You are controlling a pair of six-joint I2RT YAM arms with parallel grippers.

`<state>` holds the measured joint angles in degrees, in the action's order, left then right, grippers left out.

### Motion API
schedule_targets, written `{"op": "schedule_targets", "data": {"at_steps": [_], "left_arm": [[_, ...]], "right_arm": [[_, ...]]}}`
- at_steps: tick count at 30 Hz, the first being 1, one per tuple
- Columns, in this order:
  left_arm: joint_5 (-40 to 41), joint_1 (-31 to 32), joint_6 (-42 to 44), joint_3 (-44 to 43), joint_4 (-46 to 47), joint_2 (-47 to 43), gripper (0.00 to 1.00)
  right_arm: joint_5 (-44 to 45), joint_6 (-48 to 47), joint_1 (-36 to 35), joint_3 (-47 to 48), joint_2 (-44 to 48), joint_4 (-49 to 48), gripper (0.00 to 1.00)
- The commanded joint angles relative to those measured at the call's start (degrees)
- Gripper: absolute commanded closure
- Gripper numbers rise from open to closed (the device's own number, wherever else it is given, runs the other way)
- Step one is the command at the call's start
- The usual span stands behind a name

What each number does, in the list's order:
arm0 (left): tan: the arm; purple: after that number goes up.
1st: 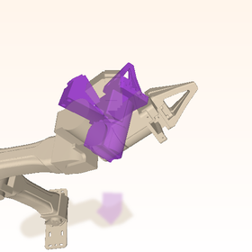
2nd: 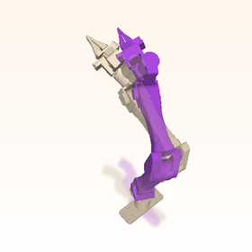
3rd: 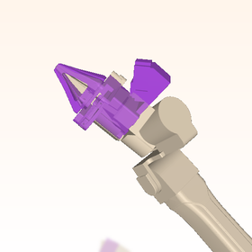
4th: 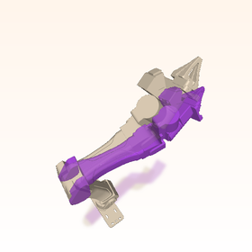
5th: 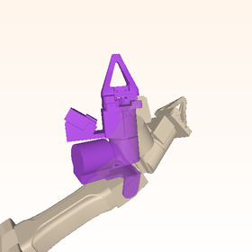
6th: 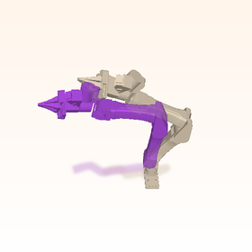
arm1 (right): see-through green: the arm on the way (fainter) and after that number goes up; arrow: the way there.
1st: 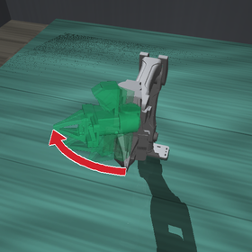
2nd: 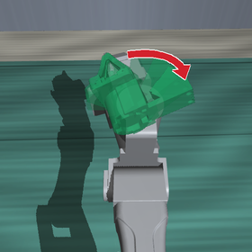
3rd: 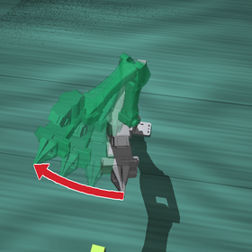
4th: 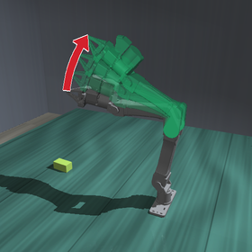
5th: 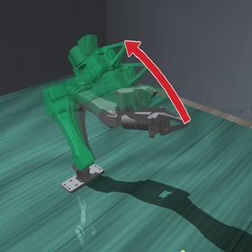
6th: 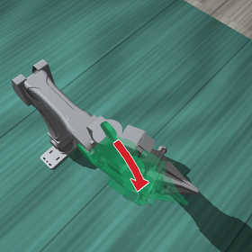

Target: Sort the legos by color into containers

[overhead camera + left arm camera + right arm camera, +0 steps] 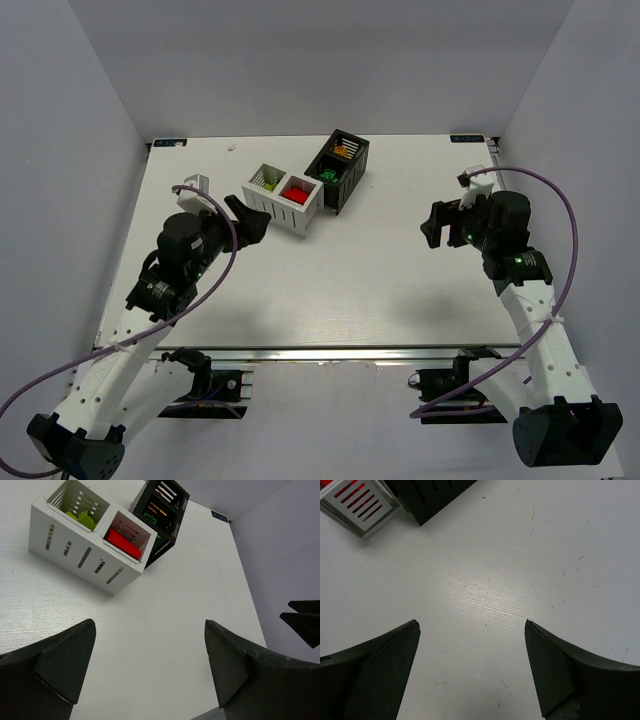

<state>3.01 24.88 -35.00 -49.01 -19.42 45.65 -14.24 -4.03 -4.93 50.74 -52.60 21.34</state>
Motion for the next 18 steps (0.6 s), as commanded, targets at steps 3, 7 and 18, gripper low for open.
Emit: {"op": "schedule_targets", "data": {"at_steps": [3, 7, 18], "left_arm": [[1.39, 0.08, -1.47, 1.37, 0.0, -2.75, 0.02], [1.65, 0.08, -2.61, 2.96, 0.78, -3.81, 0.02], [1.13, 0.08, -2.35, 2.7, 1.49, -3.02, 0.02]], "right_arm": [[0.0, -0.1, 0.18, -0.64, 0.39, -0.16, 0.11], [-0.08, 0.08, 0.18, -1.26, 0.04, -1.74, 0.11], [0.53, 0.43, 0.18, -3.63, 0.57, -4.03, 0.11]]}}
